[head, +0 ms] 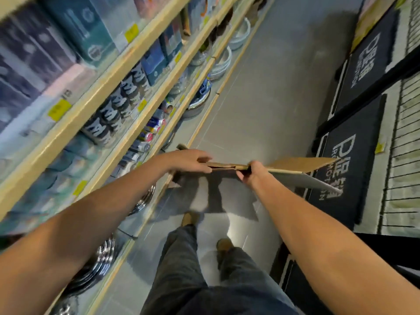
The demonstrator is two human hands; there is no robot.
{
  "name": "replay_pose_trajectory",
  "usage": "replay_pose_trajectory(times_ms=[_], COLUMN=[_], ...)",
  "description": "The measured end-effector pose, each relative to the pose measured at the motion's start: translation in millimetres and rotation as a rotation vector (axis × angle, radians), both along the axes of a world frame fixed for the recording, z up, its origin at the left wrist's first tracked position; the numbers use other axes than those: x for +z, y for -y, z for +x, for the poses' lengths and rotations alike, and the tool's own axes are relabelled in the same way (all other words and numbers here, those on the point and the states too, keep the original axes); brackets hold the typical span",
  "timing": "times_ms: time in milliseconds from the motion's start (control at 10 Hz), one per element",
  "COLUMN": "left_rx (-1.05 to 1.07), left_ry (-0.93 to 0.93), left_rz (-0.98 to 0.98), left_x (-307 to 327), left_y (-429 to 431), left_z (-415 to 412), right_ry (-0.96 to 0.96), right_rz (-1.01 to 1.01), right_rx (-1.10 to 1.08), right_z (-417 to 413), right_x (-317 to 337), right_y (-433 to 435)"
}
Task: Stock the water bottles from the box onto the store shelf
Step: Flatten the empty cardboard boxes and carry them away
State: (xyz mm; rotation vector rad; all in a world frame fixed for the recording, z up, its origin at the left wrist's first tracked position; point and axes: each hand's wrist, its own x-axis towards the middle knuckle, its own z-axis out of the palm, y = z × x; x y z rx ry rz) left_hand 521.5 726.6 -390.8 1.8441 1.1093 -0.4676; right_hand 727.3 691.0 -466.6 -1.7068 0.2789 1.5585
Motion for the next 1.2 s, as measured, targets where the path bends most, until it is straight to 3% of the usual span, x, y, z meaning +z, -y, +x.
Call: replay_pose_trajectory(times_ms=[200,400,600,700,900,1100,1200], left_rx=[0.061,0.323,0.533,0.628,0.687,0.848,0.905], left_ry=[-0.196,-0.306,-0.331,-0.330,-0.358,-0.320,-0.442], left_rz=[0.431,0.647,0.599,0.578,0.603,0.656,0.649], left_x=[5.5,6.2,6.4,8.5,13.1,17.3,24.8], left_y=[61.7,136.4,202.1,232.2,313.5,427.6,493.1], left_z=[-1.0,-38.7,-67.8,-79.0,-108.3,-133.8,-147.2], right_ry=[-0.091,-0.117,-0.126,-0.121,-0.090,-0.088,-0.101], right_rz=[0.014,0.013,0.244,0.248,0.050,-0.034,-0.030], right_rx=[0.180,0.370,0.794,0.885,0.862,1.085,1.221], right_z=[-64.4,-112.0,-147.0,-168.3,-214.0,-256.8,-275.1], right_x=[40.2,66.0,63.4,64.7,71.6,96.0,112.2], right_y=[11.6,51.9,99.0,116.5,179.9,275.5,332.8])
